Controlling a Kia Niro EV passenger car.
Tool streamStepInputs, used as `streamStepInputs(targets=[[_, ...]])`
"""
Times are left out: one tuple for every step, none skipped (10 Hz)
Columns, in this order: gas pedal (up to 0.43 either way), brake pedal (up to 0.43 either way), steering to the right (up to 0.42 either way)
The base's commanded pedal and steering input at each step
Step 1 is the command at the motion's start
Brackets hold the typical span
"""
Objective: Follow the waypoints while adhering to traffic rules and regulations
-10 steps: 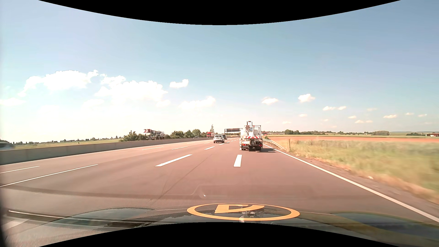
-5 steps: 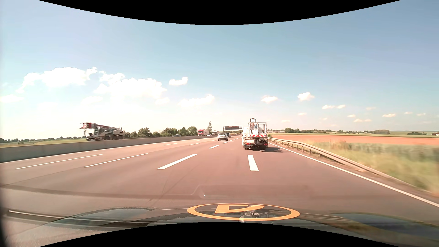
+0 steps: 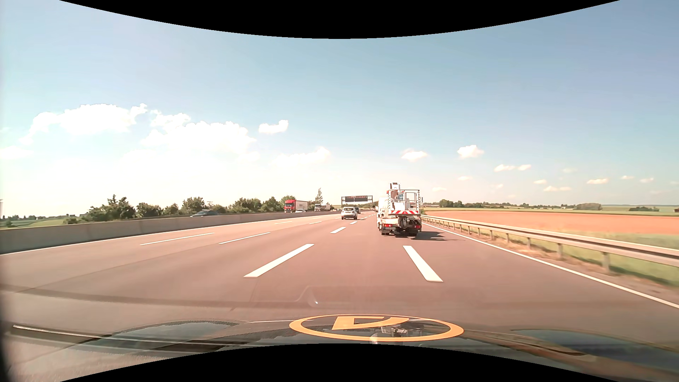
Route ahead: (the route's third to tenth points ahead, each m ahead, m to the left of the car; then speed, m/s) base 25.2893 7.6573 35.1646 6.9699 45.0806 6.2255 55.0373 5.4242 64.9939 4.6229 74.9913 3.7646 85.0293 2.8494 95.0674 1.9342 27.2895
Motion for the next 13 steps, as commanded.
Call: streamStepInputs(targets=[[0.591,0.000,-0.001],[0.622,0.000,0.000],[0.642,0.000,-0.001],[0.650,0.000,-0.003],[0.650,0.000,-0.006],[0.650,0.000,-0.007],[0.650,0.000,-0.007],[0.681,0.000,-0.006],[0.681,0.000,-0.005],[0.689,0.000,-0.002],[0.689,0.000,0.000],[0.689,0.000,0.003],[0.689,0.000,0.004]])
